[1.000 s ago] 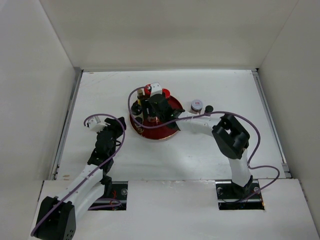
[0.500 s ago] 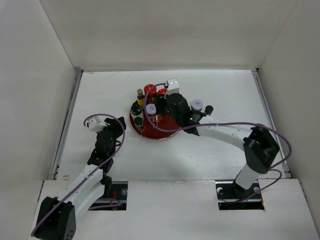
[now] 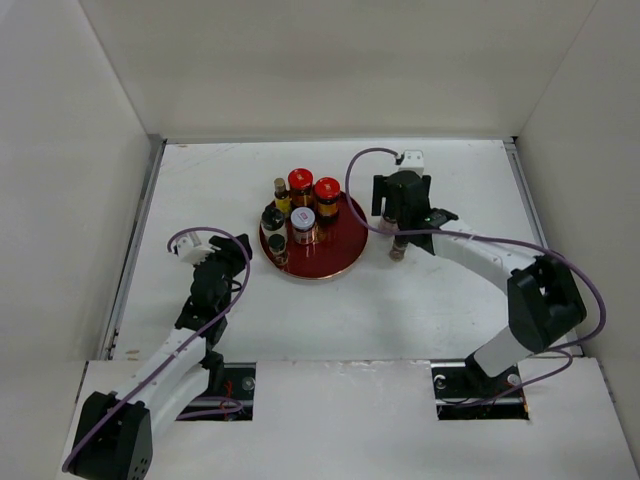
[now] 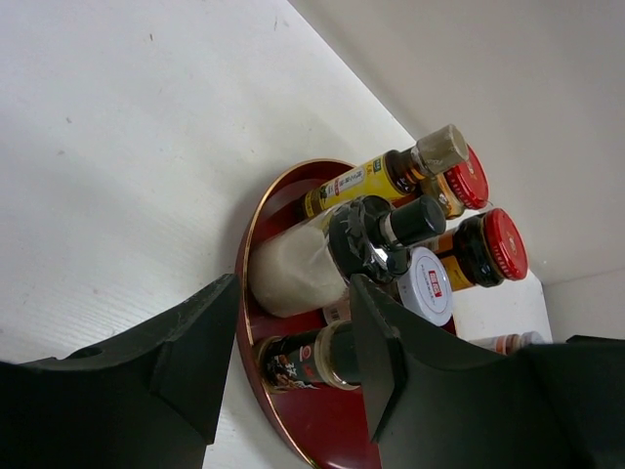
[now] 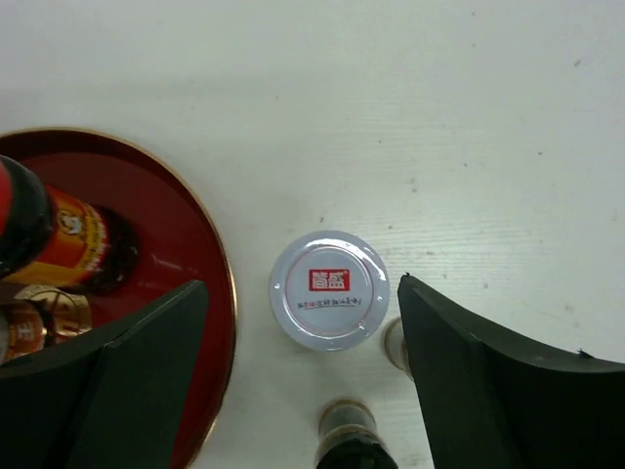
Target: Organize the condiment bottles
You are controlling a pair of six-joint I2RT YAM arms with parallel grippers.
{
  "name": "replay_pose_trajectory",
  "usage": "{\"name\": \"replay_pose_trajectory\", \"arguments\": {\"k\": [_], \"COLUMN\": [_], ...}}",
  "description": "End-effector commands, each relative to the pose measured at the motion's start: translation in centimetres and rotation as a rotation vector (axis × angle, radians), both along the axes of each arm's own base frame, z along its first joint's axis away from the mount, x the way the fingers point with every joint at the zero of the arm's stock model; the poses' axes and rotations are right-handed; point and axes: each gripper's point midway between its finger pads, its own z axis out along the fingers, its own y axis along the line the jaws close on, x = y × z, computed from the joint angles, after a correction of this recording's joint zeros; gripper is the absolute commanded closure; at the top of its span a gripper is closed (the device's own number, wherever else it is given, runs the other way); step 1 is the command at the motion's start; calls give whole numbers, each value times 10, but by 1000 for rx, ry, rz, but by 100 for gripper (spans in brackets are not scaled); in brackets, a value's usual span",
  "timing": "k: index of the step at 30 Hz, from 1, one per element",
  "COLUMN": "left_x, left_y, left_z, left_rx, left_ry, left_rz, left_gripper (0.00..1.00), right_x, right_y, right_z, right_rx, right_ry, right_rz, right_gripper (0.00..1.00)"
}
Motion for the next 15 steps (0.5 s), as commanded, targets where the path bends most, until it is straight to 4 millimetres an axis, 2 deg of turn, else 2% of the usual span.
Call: {"name": "replay_pose_trajectory", "arguments": {"k": [1, 12, 15], "left_x": [4, 3, 4], "left_y": [-3, -4, -4], "left_z": [11, 17, 13], "left_rx": [-24, -28, -25], "left_ry": [-40, -57, -46], "left_rz": [-8, -14, -11], "left_gripper": [53, 53, 53], "right_x": [6, 28, 31], "right_y": [-3, -8, -8], "right_z": [-1, -17, -24], "right_rx": [-21, -37, -48], "right_ry": [28, 103, 126], "right_rz": [2, 4, 3], "right_gripper": [13, 12, 13]}}
